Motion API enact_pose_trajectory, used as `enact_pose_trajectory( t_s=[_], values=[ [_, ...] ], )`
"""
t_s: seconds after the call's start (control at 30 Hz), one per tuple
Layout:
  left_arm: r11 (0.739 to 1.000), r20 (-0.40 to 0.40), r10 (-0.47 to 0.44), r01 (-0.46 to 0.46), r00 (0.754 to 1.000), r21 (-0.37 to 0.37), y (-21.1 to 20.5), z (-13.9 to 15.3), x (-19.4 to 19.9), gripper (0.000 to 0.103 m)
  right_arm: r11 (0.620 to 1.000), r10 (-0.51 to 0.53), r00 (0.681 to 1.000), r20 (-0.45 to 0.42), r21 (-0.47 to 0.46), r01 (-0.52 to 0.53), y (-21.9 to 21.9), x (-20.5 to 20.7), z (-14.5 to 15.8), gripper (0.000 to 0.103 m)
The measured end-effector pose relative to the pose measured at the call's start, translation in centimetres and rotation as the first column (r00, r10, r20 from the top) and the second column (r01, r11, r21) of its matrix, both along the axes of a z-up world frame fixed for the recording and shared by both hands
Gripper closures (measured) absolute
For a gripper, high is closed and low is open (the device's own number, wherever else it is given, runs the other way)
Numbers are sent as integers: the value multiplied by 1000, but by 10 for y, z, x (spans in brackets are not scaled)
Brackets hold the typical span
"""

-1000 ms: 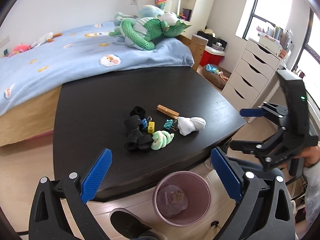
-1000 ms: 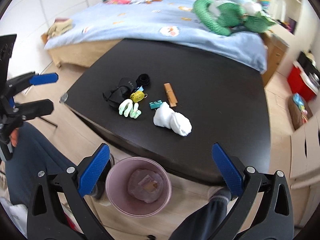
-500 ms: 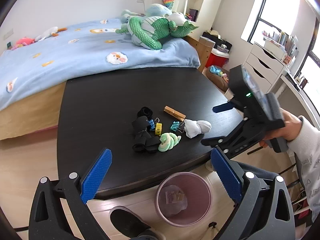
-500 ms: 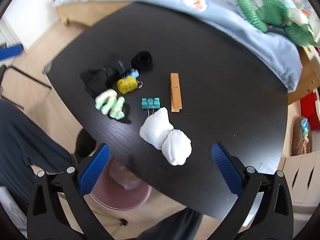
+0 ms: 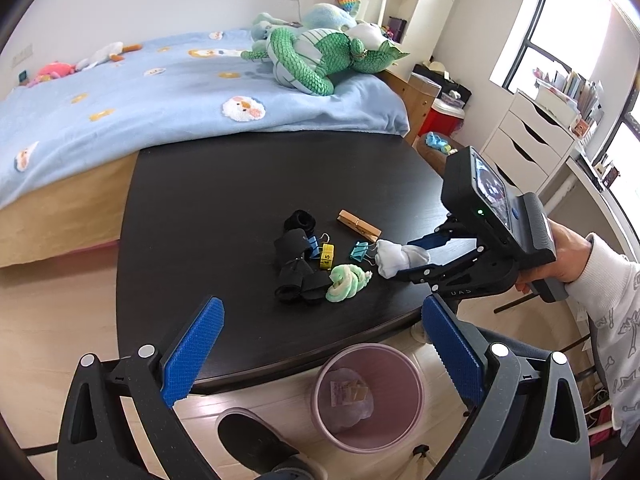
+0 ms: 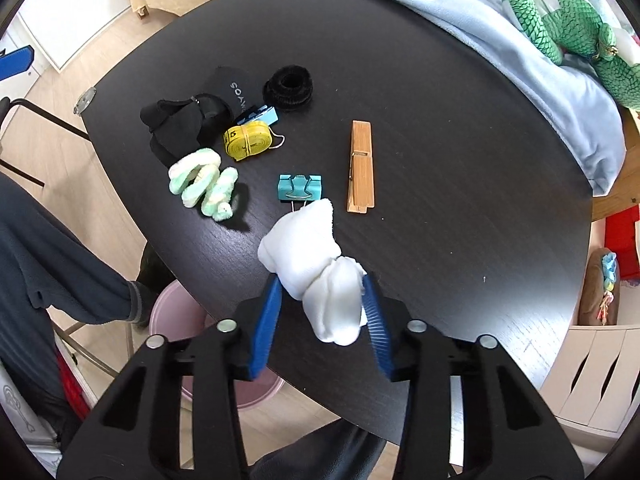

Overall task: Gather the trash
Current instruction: 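Reach the right gripper to the white rolled socks and grasp them, then lift the white socks with the right gripper while the left gripper grasps the black sock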

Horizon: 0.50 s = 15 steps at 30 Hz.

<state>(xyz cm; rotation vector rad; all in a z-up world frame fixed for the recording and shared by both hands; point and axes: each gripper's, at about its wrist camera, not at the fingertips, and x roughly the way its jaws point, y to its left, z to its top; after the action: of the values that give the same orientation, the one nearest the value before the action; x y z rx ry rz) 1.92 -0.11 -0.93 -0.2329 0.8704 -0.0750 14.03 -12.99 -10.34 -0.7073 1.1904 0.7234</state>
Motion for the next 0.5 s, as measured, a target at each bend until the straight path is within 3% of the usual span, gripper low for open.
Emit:
enact_pose_trajectory(
  t_s=[0.23,0.5],
  values=[
    [1000,-7,4,-4,1000,2,1,-2,6,8,998,-44,999,19,54,43,-8,-7,9,69],
    [1000,-18,9,-9,1000,-5,7,-1,22,8,960,-219,975,20,183,212,-29,-20,28,69]
  ],
)
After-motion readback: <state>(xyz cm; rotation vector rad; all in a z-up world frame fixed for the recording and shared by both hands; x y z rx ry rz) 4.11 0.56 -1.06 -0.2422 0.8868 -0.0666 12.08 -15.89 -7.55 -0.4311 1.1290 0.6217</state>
